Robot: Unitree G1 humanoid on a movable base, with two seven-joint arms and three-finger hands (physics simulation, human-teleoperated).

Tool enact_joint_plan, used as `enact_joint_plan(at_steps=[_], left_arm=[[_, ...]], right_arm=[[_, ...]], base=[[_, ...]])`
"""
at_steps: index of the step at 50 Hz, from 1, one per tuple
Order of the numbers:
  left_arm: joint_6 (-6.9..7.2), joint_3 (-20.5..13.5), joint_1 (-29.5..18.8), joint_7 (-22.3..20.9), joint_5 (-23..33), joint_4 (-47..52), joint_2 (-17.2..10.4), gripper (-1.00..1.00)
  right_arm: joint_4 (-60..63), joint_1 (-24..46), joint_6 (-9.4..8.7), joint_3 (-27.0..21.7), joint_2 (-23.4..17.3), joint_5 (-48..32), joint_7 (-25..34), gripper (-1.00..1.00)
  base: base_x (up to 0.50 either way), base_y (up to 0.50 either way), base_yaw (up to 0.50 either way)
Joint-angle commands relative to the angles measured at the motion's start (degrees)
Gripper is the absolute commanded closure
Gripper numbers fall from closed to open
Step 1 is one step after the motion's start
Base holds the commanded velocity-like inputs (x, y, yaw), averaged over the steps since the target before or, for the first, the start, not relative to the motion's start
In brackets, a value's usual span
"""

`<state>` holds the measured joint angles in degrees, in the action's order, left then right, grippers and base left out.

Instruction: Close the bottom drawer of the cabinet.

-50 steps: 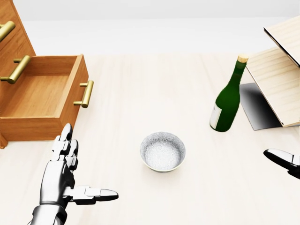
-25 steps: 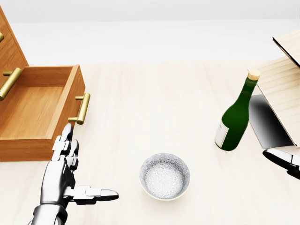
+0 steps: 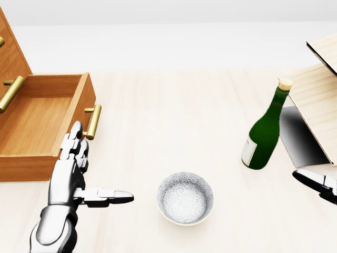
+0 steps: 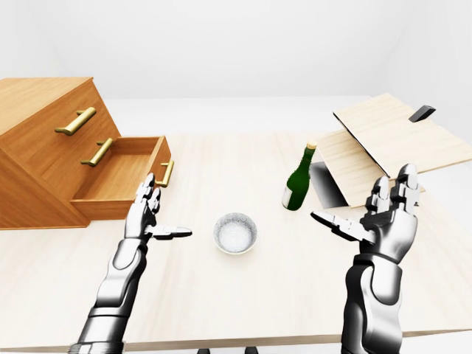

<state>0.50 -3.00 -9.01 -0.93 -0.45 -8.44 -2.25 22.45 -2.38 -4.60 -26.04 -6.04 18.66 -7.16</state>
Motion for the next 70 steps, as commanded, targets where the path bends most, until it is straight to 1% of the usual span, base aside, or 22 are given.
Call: enact_joint_plan(at_steps=[1,3,5,7,8,9,10,11,13,15,16,18,19,20,22,25,26,33,34,35,49,70], left_arm=[[-1.91,-1.08,-9.71,1.96,0.38,-11.45,-1.6,-1.0],[-3.0,-1.36,-12.03,2.24,0.13,-15.22,-1.98,-1.0],[-1.35,-2.2,-14.57,1.46,-2.08,-16.94,-2.64,-1.0],[-1.51,-2.27,-17.0,2.01,-1.64,-18.95,-3.61,-1.0],[0.16,-2.46,-18.05,2.03,-2.05,-18.33,-3.98,-1.0],[0.63,-2.6,-19.41,2.08,-2.17,-18.95,-4.39,-1.0],[-0.21,-2.74,-22.75,2.57,-1.59,-22.61,-5.14,-1.0],[-0.95,-2.77,-24.69,2.78,-1.39,-25.02,-5.51,-1.0],[-1.1,-2.97,-27.75,2.84,-1.66,-28.21,-6.06,-1.0],[-2.52,-2.71,-30.57,3.16,-0.99,-32.34,-6.53,-1.0],[-3.85,-2.6,-32.47,3.37,-0.48,-35.55,-6.76,-1.0],[-4.58,-2.71,-34.1,3.22,-0.48,-38.08,-6.98,-1.0],[-5.5,-2.72,-35.42,3.07,-0.33,-40.72,-7.17,-1.0],[-5.5,-2.52,-36.14,3.34,0.22,-42.34,-7.33,-1.0],[-5.5,-1.85,-36.09,3.2,1.38,-43.38,-7.18,-1.0],[-5.5,-2.31,-36.6,2.59,0.74,-45.49,-6.75,-1.0],[-5.5,-1.66,-36.53,2.64,1.65,-47.95,-6.27,-1.0],[-5.5,-2.16,-37.55,2.26,1.76,-52.49,-6.31,-1.0],[-5.5,-2.6,-37.32,3.35,2.74,-63.47,-6.07,-1.0],[-5.5,-2.81,-37.19,3.4,3.01,-64.04,-6.01,-1.0],[-5.5,-3.64,-36.43,3.65,4.08,-64.84,-5.61,-1.0],[-5.5,-4.41,-36.66,3.82,3.04,-65.06,-6.14,-1.0]], right_arm=[[-0.25,-0.33,0.2,0.1,0.06,0.17,0.31,-1.0],[0.09,-0.51,0.07,0.01,0.16,0.24,0.38,-1.0],[0.12,-0.56,-0.02,-0.19,0.16,0.29,0.44,-1.0],[0.42,-0.56,-0.26,-0.27,0.19,0.35,0.34,-1.0],[0.55,-0.58,-0.32,-0.2,0.24,0.27,0.31,-1.0],[0.62,-0.63,-0.3,-0.18,0.3,0.21,0.31,-1.0],[0.68,-0.67,-0.32,-0.22,0.33,0.26,0.34,-1.0],[0.76,-0.64,-0.4,-0.32,0.27,0.34,0.32,-1.0],[0.94,-0.63,-0.4,-0.48,0.24,0.5,0.3,-1.0],[1.14,-0.59,-0.4,-0.49,0.23,0.52,0.23,-1.0],[1.12,-0.59,-0.4,-0.48,0.26,0.52,0.25,-1.0],[1.09,-0.58,-0.4,-0.5,0.26,0.54,0.27,-1.0],[1.07,-0.57,-0.4,-0.53,0.26,0.57,0.27,-1.0],[1.13,-0.56,-0.4,-0.5,0.25,0.54,0.23,-1.0],[1.25,-0.54,-0.4,-0.45,0.25,0.52,0.19,-1.0],[1.21,-0.59,-0.4,-0.5,0.26,0.6,0.26,-1.0],[1.14,-0.55,-0.4,-0.7,0.21,0.88,0.28,-1.0],[1.39,-0.49,-0.4,-0.79,0.11,1.02,0.22,-1.0],[0.7,-0.51,-0.4,-0.97,0.11,1.26,0.58,-1.0],[0.69,-0.53,-0.4,-0.98,0.09,1.32,0.6,-1.0],[0.43,-0.54,-0.4,-0.93,0.01,1.36,0.6,-1.0],[1.21,-0.57,-0.4,-0.95,-0.03,1.39,0.36,-1.0]], base=[[0.0,0.0,0.0],[0.0,0.0,0.0],[0.0,0.0,0.0],[0.0,0.0,0.0],[0.0,0.0,0.0],[0.0,0.0,0.0],[0.0,0.0,0.0],[0.0,0.0,0.0],[0.0,0.0,0.0],[0.0,0.0,0.0],[0.0,0.0,0.0],[0.0,0.0,0.0],[0.0,0.0,0.0],[0.0,0.0,0.0],[0.0,0.0,0.0],[0.0,0.0,0.0],[0.0,0.0,0.0],[0.0,0.0,0.0],[0.0,0.0,0.0],[0.0,0.0,0.0],[0.0,0.0,0.0],[0.0,0.0,0.0]])
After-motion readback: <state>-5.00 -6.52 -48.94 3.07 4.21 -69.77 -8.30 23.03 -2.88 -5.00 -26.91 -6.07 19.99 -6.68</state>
